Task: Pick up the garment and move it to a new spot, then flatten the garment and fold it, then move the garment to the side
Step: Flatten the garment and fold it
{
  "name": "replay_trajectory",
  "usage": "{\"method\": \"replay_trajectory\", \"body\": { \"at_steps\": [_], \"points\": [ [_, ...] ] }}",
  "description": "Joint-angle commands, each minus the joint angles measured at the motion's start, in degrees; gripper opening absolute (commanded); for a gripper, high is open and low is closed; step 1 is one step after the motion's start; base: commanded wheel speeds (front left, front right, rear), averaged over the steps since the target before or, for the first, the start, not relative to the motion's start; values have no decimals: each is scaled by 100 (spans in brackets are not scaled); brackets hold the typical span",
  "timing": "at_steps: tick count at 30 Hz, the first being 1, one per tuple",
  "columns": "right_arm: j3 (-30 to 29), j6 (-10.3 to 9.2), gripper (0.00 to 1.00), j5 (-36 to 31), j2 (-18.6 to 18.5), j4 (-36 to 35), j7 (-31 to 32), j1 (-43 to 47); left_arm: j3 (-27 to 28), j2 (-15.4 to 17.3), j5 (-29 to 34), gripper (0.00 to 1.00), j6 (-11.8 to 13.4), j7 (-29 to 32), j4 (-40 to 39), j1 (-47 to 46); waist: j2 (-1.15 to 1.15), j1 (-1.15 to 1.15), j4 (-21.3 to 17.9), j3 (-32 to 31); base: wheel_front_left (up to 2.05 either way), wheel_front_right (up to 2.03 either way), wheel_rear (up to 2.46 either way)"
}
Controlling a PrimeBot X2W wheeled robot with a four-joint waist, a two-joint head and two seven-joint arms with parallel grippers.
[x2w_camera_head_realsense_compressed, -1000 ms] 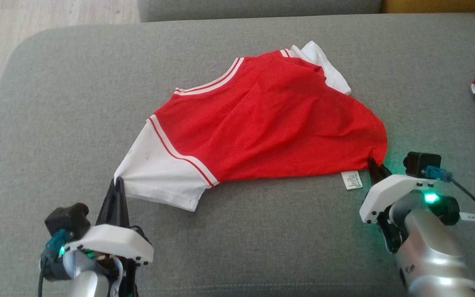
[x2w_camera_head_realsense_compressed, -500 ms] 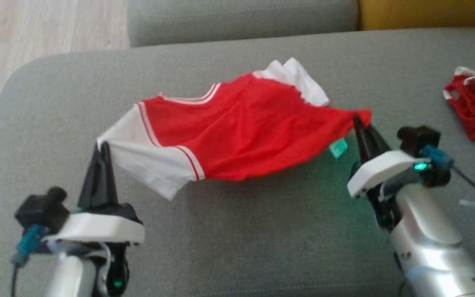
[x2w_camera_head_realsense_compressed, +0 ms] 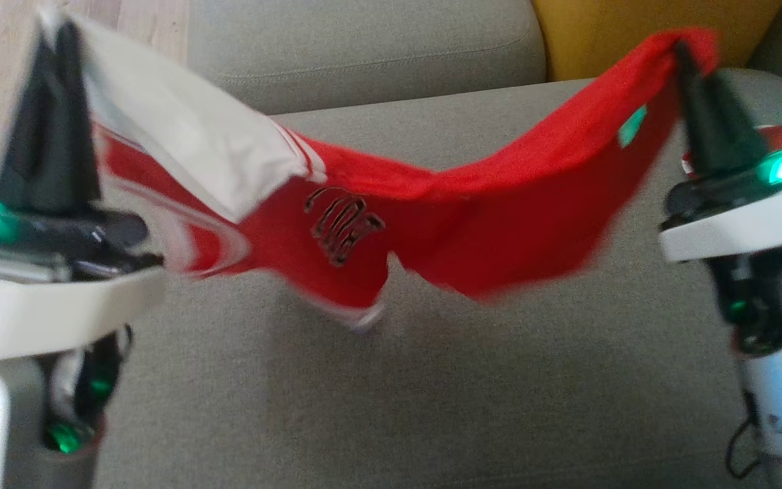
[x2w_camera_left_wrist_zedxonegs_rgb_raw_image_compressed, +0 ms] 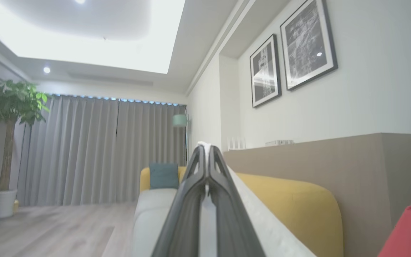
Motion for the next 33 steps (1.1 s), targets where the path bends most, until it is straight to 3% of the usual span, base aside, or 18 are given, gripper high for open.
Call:
{"method": "replay_trajectory", "body": {
  "at_steps": [1, 6, 10, 18, 23, 28, 33],
  "points": [
    [-110, 37, 0, -37, -77, -717, 212, -84, 283, 285, 98, 0, -57, 184, -423, -611, 0, 0, -12, -2, 0, 0, 0],
    [-645, 37, 0, -246, -138, -2058, 762, 55, 335, 585, 189, 0, -185, 646, -892, -1372, 0, 0, -25, 61, 0, 0, 0],
    [-974, 37, 0, -326, -74, -2674, 1136, 100, 394, 752, 170, 0, -268, 930, -958, -1900, 0, 0, -23, 254, 0, 0, 0],
    [-977, 37, 0, -247, 136, -2304, 1376, -109, 428, 715, -213, 0, -385, 1089, -54, -2555, 0, 0, 75, 906, 0, 0, 0],
    [-662, 37, 0, -410, 133, -1072, 1063, -1194, 302, 684, -250, 0, -614, 868, 1242, -3460, 0, 0, 179, 1510, 0, 0, 0],
    [-340, 37, 0, -797, 255, 687, 484, -2864, -14, 596, 77, 0, -822, 454, 2680, -4784, 0, 0, 303, 1896, 0, 0, 0],
    [-221, 37, 0, -1564, 404, 2524, -105, -4399, -123, 355, 340, 0, -733, -91, 4084, -6061, 0, 0, 469, 2183, 0, 0, 0]
  ]
}}
